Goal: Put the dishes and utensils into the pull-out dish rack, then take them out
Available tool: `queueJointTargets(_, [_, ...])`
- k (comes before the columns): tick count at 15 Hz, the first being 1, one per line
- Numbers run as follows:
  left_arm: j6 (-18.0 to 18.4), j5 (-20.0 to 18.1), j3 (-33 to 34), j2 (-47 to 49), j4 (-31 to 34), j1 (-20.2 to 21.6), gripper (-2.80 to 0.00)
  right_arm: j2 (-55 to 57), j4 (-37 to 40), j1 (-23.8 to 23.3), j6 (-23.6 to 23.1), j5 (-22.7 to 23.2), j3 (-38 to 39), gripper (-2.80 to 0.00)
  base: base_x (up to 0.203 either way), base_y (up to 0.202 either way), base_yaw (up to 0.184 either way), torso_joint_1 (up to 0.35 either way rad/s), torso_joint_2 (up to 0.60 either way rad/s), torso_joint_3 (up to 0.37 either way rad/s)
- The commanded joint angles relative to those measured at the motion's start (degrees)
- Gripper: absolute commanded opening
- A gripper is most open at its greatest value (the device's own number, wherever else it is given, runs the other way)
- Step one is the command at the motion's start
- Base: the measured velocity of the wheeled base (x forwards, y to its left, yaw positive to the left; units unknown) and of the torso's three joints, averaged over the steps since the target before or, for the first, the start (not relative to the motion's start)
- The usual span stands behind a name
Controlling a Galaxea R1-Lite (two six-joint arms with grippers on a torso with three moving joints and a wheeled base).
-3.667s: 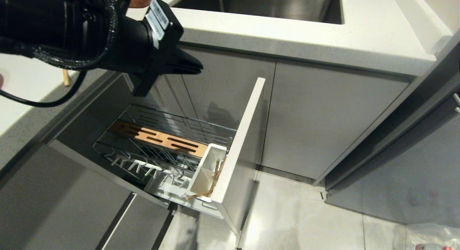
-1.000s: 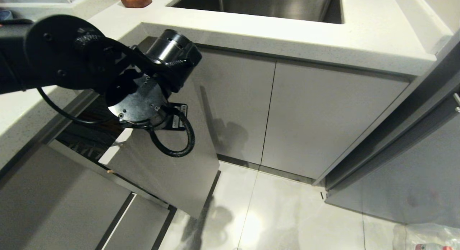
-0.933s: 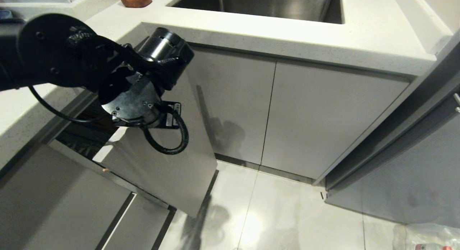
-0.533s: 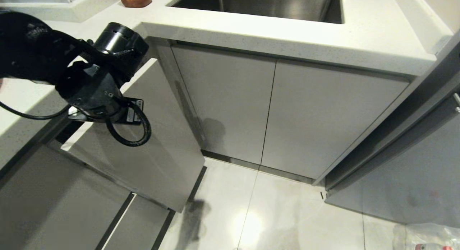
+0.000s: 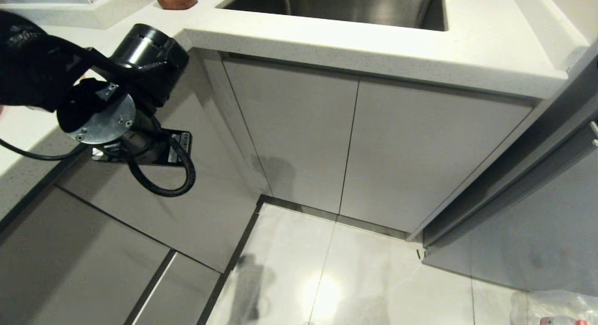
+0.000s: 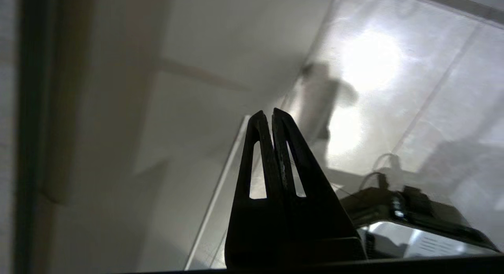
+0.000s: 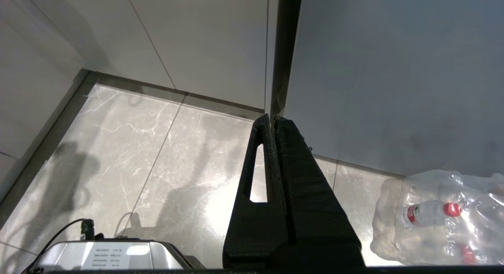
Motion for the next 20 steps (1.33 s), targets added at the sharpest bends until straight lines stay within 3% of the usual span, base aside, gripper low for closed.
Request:
queueJointTargets(1, [-1.0, 0.2, 0.2, -0.6, 0.2, -2.2, -2.80, 0.1, 0.0, 0.0, 0.0, 0.0, 0.0, -2.80, 0.000, 0.000, 0.000, 0.000, 0.00, 0.000])
queueJointTargets(6, [-2.2, -3.0, -1.2, -8.7, -3.2, -5.6, -2.80, 0.1, 0.0, 0.0, 0.0, 0.0, 0.0, -2.80, 0.000, 0.000, 0.000, 0.000, 0.00, 0.000])
queueJointTargets(10, [-3.5, -6.9, -2.0, -21.3, -4.0, -4.2, -2.80, 0.1, 0.0, 0.0, 0.0, 0.0, 0.0, -2.80, 0.000, 0.000, 0.000, 0.000, 0.00, 0.000])
queueJointTargets(13, [-3.8, -9.0, -0.6, -31.6, -3.9, 1.9, -2.80, 0.1, 0.0, 0.0, 0.0, 0.0, 0.0, -2.80, 0.000, 0.000, 0.000, 0.000, 0.00, 0.000])
queueJointTargets(16, [-1.3, -15.3, 4.7, -43.5, -3.8, 12.4, -2.80, 0.1, 0.0, 0.0, 0.0, 0.0, 0.0, -2.80, 0.000, 0.000, 0.000, 0.000, 0.00, 0.000])
queueJointTargets(20, [6.7, -26.1, 22.2, -63.2, -4.9, 22.3, -2.80, 0.1, 0.0, 0.0, 0.0, 0.0, 0.0, -2.80, 0.000, 0.000, 0.000, 0.000, 0.00, 0.000])
